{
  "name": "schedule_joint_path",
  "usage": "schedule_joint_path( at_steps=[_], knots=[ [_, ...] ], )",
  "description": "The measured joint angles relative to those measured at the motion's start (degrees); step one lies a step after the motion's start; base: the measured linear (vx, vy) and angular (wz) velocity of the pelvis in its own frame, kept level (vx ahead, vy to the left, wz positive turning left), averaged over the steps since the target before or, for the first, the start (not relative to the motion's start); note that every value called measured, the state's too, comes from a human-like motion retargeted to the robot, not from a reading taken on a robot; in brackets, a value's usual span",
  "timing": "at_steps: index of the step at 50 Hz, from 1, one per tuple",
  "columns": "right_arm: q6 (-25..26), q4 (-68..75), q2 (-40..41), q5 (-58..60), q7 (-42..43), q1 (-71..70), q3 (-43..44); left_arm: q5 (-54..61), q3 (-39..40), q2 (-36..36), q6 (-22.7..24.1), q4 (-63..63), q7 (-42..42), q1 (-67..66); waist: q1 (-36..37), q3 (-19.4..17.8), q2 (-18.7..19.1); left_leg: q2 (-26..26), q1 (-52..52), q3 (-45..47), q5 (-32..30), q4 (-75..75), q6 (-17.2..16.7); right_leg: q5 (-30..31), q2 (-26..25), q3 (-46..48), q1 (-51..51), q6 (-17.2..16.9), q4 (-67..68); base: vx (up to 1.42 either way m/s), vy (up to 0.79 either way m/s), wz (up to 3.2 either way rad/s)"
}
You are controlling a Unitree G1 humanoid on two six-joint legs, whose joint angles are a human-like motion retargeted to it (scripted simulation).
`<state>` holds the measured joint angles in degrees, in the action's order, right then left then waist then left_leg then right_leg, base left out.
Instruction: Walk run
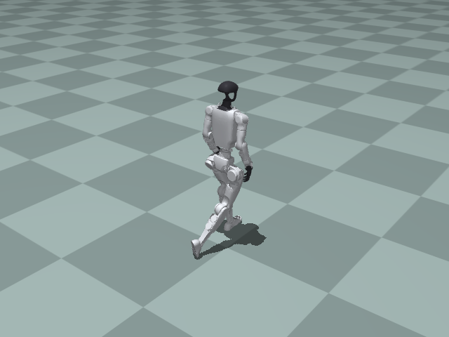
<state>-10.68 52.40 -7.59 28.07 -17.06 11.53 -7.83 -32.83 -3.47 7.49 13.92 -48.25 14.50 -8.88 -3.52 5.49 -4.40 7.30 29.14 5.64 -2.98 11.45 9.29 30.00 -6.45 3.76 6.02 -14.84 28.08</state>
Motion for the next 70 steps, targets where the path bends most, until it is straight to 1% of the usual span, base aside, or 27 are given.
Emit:
schedule_joint_path(
  at_steps=[2, 4, 5, 8, 12, 15, 18, 22, 23, 25, 28, 30, 33, 35, 38, 41, 45, 49, 50, 52, 55, 57, 59, 60, 61, 64, 70],
  knots=[
    [0.10, -0.62, 0.41, -0.03, 1.78, -0.76, -1.60, 0.23, 0.65, 1.69, -0.22, -1.01, 1.51, 0.58, -3.26, -1.12, -2.99, 4.05, 0.50, -7.27, 5.43, 7.47, -0.84, 0.00, 0.66, 1.97, -7.93, -0.08, 20.72, 1.16, -0.68, 0.21],
    [0.31, -1.70, 0.56, 0.81, 3.69, -1.54, -2.07, -2.12, 0.95, 3.49, -1.90, -2.70, 4.28, 1.51, -4.20, -1.30, -0.40, -2.55, -3.45, -0.16, 8.38, 8.39, -0.95, -0.37, -3.14, -0.08, -12.47, 0.03, 23.44, 1.02, -0.25, -0.44],
    [0.38, -2.40, 0.68, 1.63, 4.72, -1.76, -2.09, -3.46, 0.83, 4.20, -3.39, -3.76, 5.92, 2.11, -4.04, -1.33, 2.51, -7.21, -6.32, 3.59, 8.28, 6.20, -0.38, -0.93, -6.14, -1.69, -14.64, 0.17, 20.64, 1.24, 0.06, -0.60],
    [-1.44, -4.42, 0.37, 1.82, 8.83, -0.43, 0.65, -5.59, -0.35, 3.47, -4.67, -7.72, 9.13, 2.99, -5.63, -2.50, 5.77, -5.89, -14.73, 1.46, 9.27, 0.25, -0.14, -10.32, -3.42, -0.88, -19.58, 4.78, 15.39, 1.10, 0.01, 0.03],
    [-8.94, -7.80, -0.10, -7.21, 16.73, 1.62, 2.41, -4.22, -4.94, 3.33, -1.82, -9.07, 8.37, 2.20, -11.82, -3.56, 8.67, -5.57, -23.91, 1.29, 9.98, -6.44, -1.78, -20.62, 5.42, 2.08, -25.59, 4.41, 0.09, 0.98, -0.10, 1.00],
    [-12.65, -10.92, -1.65, -9.19, 21.75, 2.88, 1.97, -4.42, -7.48, 3.98, 0.56, -7.39, 8.93, 0.96, -15.44, -3.56, 7.27, -1.86, -29.66, -0.65, 13.15, -8.47, -1.57, -20.81, 13.28, 6.15, -28.17, 4.20, -15.00, 0.92, -0.22, 0.70],
    [-11.57, -11.84, -1.44, -4.62, 22.17, 3.00, 1.33, -7.42, -7.90, 4.87, 1.72, -7.38, 9.42, 1.38, -18.50, -3.81, 7.05, -1.65, -34.39, -2.94, 16.33, -9.13, -2.45, -23.95, 14.57, 4.30, -32.42, 6.22, -26.16, 1.12, -0.43, 0.46],
    [-4.14, -9.47, 1.28, 0.10, 13.45, 2.51, 1.40, -12.20, -5.55, 3.90, -1.07, -10.36, 13.23, 2.37, -17.99, -2.77, 7.44, -2.30, -37.95, -2.68, 17.54, -6.94, -5.96, -26.25, 12.41, 1.38, -34.86, 6.75, -31.26, 1.05, -0.49, -0.01],
    [-2.35, -9.46, 1.99, -1.13, 10.09, 2.39, 1.75, -12.57, -5.03, 3.12, -3.02, -10.86, 14.47, 2.40, -18.15, -2.36, 7.76, -2.65, -38.21, -2.75, 15.41, -5.90, -7.43, -25.45, 11.52, -0.42, -34.87, 10.21, -28.66, 1.13, -0.48, 0.58],
    [-2.39, -10.91, 2.18, -4.72, 10.51, 2.47, 3.13, -11.75, -5.14, 1.84, -5.79, -11.54, 15.31, 2.13, -19.96, -1.44, 8.54, -3.79, -38.74, -4.52, 7.27, -2.71, -11.97, -22.48, 13.46, 8.69, -34.27, 10.20, -24.58, 1.12, -0.46, 1.08],
    [-7.95, -11.82, 2.11, -10.03, 19.56, 2.74, 2.89, -9.74, -5.26, 0.51, -6.82, -11.24, 13.22, 1.28, -23.16, -1.18, 9.43, -5.21, -36.00, -8.93, -14.18, 9.67, -21.60, -21.64, 11.97, -2.60, -31.43, 13.08, -20.10, 1.34, -0.65, 0.95],
    [-10.14, -11.14, 1.36, -11.83, 19.80, 2.37, 2.59, -8.08, -6.46, 0.34, -6.63, -9.84, 9.13, 0.62, -23.33, -1.84, 9.31, -5.68, -29.95, -9.29, -23.42, 24.81, -24.26, -25.83, 10.27, -8.34, -28.78, 16.04, -18.08, 1.00, -0.45, 0.16],
    [-3.77, -8.93, -0.28, -7.43, 13.43, 0.97, 1.55, -10.34, -6.24, 2.07, -4.69, -7.27, 5.61, 1.48, -20.73, -3.55, 8.62, -5.11, -20.92, -10.91, -27.02, 44.20, -22.33, -28.60, 9.48, 2.08, -22.27, 18.11, -17.99, 0.99, -0.51, -0.41],
    [0.69, -6.97, -0.93, -3.24, 7.19, 0.01, 2.03, -13.31, -5.36, 2.84, -4.27, -4.49, 4.47, 1.48, -19.52, -1.85, 5.40, -2.50, -15.77, -7.17, -23.75, 42.48, -18.53, -29.52, 10.78, -0.25, -19.68, 18.71, -20.25, 0.83, -0.48, -0.10],
    [2.49, -4.55, -0.78, -2.50, 2.21, -0.24, 2.54, -10.70, -3.39, 2.28, -3.65, -0.43, -0.20, 0.10, -15.23, -2.47, 2.99, -4.64, -8.42, -0.06, -15.49, 38.47, -14.04, -29.97, 9.43, -2.59, -15.34, 19.63, -22.98, 0.95, -0.42, -0.72],
    [2.26, -4.48, -1.54, -4.06, 4.37, 0.69, 1.27, -4.09, -2.67, 1.71, -2.08, 3.00, -4.50, -0.84, -10.54, -3.48, 1.58, -6.28, -2.83, 6.04, -7.57, 27.86, -9.96, -30.91, 7.57, -2.20, -11.15, 21.26, -25.27, 0.86, -0.32, -1.08],
    [0.56, -4.46, -2.04, -1.99, 5.62, 2.10, 0.61, -2.24, -2.23, 2.15, -1.95, 6.48, -4.74, -1.63, -4.76, -4.90, 2.74, -7.58, 1.19, 8.89, -3.65, 6.05, -6.24, -34.53, 2.51, -3.95, -4.72, 23.76, -26.95, 0.99, -0.31, -0.94],
    [3.51, -1.19, -0.56, -2.54, -2.09, 1.63, 2.52, -8.88, -1.72, 1.61, -4.60, 5.70, 1.81, -1.04, -5.26, -4.54, 2.51, -1.28, 2.70, 6.61, 3.13, -12.48, -3.23, -36.48, 0.87, -1.61, -0.22, 24.66, -26.40, 1.05, -0.23, 0.29],
    [4.59, -0.30, -0.06, -3.57, -4.24, 1.53, 2.69, -10.33, -1.75, 1.42, -5.53, 5.17, 3.26, -1.16, -5.87, -4.32, 2.36, -0.28, 2.42, 6.18, 4.53, -14.45, -3.94, -36.08, 0.43, -0.79, 0.79, 24.23, -25.72, 1.02, -0.22, 0.28],
    [5.90, 0.85, 0.63, -5.34, -5.73, 1.34, 3.09, -11.07, -1.23, 1.24, -6.93, 6.00, 4.34, -1.43, -5.36, -3.74, 1.70, -0.80, 1.90, 5.91, 1.99, -10.16, -0.22, -31.76, 0.10, -0.64, 2.34, 21.11, -23.20, 1.29, -0.24, -0.38],
    [5.94, 1.59, 1.19, -7.04, -2.03, 1.68, 2.76, -7.97, 0.99, 1.07, -4.84, 8.56, 0.14, -1.84, -1.04, -2.35, -0.02, -4.71, 0.88, 12.35, -2.30, -4.31, -0.24, -15.05, 1.60, -0.80, 3.61, 13.66, -16.38, 1.30, -0.18, -1.25],
    [5.20, 1.99, 1.96, -8.99, 1.66, 1.41, 2.47, -6.00, 0.59, 2.27, -3.81, 9.20, -1.84, -1.91, -2.46, -1.96, -0.03, -4.37, -0.03, 5.88, -0.18, 0.25, 1.00, -3.29, 0.85, -1.50, 1.08, 6.71, -6.73, 1.31, -0.17, -0.08],
    [4.35, 1.92, 2.44, -9.55, 4.13, 0.40, 1.22, -6.45, 0.70, 4.04, -4.51, 8.76, -0.25, -1.53, -5.03, -3.14, -1.79, -1.00, -1.51, -1.29, 5.01, 5.20, 0.89, 0.00, 0.28, -3.43, -5.26, 2.07, 11.80, 1.05, -0.32, 0.43],
    [4.11, 1.82, 2.50, -9.01, 4.92, -0.42, 0.82, -7.29, 0.78, 5.05, -5.09, 8.16, 1.29, -0.97, -6.12, -3.84, -3.18, 0.51, -3.22, -0.66, 7.58, 7.14, 0.74, 0.00, 0.92, -3.73, -8.58, 0.15, 21.99, 1.04, -0.30, -0.10],
    [4.35, 1.18, 2.73, -7.42, 5.02, -0.93, 0.57, -8.38, 0.89, 5.82, -5.73, 7.07, 3.33, -0.40, -5.41, -3.67, -1.23, -3.57, -5.72, 2.96, 7.63, 5.14, 0.59, 0.00, -0.70, -3.81, -10.44, 0.61, 21.20, 1.05, -0.18, -0.62],
    [4.06, -1.52, 2.71, -3.98, 7.05, -1.20, 2.10, -9.74, 0.45, 5.82, -7.46, 2.22, 10.07, 1.44, -4.32, -3.78, 3.02, -8.02, -12.84, 6.80, 8.78, 0.13, -0.22, -6.19, -3.43, -3.50, -16.55, 5.97, 18.77, 1.00, -0.04, -0.55],
    [-8.99, -6.69, 0.91, -12.42, 18.91, 1.32, 4.75, -7.77, -5.03, 4.33, -7.48, -3.15, 11.88, 2.03, -15.42, -4.63, 8.54, -5.92, -22.62, -1.45, 10.78, -6.22, -1.37, -20.57, 5.75, 0.67, -26.71, 4.59, 1.82, 0.97, -0.11, 1.63]
  ],
)
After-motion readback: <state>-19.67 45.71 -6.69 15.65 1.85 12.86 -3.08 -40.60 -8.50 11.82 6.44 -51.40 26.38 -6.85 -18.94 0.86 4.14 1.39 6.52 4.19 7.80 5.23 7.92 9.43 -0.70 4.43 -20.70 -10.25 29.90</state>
